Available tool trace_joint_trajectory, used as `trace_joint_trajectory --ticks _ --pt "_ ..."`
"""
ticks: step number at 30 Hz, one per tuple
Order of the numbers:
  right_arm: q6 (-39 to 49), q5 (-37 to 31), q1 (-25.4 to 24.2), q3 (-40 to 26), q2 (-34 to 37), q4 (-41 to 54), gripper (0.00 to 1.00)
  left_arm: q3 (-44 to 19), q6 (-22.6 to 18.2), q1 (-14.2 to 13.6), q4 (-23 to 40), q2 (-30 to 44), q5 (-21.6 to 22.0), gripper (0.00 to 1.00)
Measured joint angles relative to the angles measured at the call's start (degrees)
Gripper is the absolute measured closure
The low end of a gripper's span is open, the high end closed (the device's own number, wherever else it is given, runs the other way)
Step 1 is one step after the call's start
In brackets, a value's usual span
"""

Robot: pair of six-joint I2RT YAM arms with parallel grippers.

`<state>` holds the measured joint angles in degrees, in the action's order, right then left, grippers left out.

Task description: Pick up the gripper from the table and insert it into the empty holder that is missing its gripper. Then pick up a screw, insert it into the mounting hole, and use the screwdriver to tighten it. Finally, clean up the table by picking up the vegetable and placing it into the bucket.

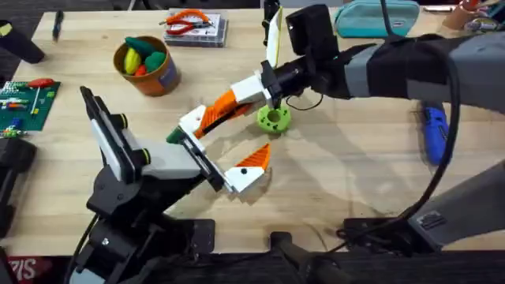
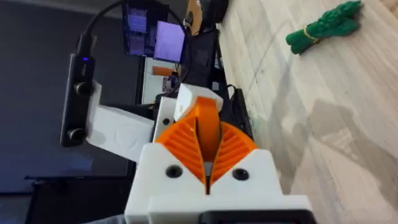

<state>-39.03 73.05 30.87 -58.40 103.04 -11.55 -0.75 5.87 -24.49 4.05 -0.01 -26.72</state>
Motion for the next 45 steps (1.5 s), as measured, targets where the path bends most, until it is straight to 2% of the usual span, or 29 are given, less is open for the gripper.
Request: trace_joint_trajectory --ticks 20,29,42,45 --pt "0.0 -0.1 -0.5 -0.2 0.0 0.4 0.988 0.0 0.0 0.0 0.0 0.0 -0.7 0.013" --pt "0.0 -2.9 1.0 -0.8 0.0 -0.1 0.988 0.0 0.2 0.0 0.0 0.0 1.3 0.013" --pt "0.5 -3.0 1.1 -0.8 0.0 -0.1 0.988 0.0 0.3 0.0 0.0 0.0 1.5 0.013" --pt "0.5 -2.9 1.1 -0.8 0.0 -0.1 0.94 0.0 0.2 0.0 0.0 0.0 1.5 0.013"
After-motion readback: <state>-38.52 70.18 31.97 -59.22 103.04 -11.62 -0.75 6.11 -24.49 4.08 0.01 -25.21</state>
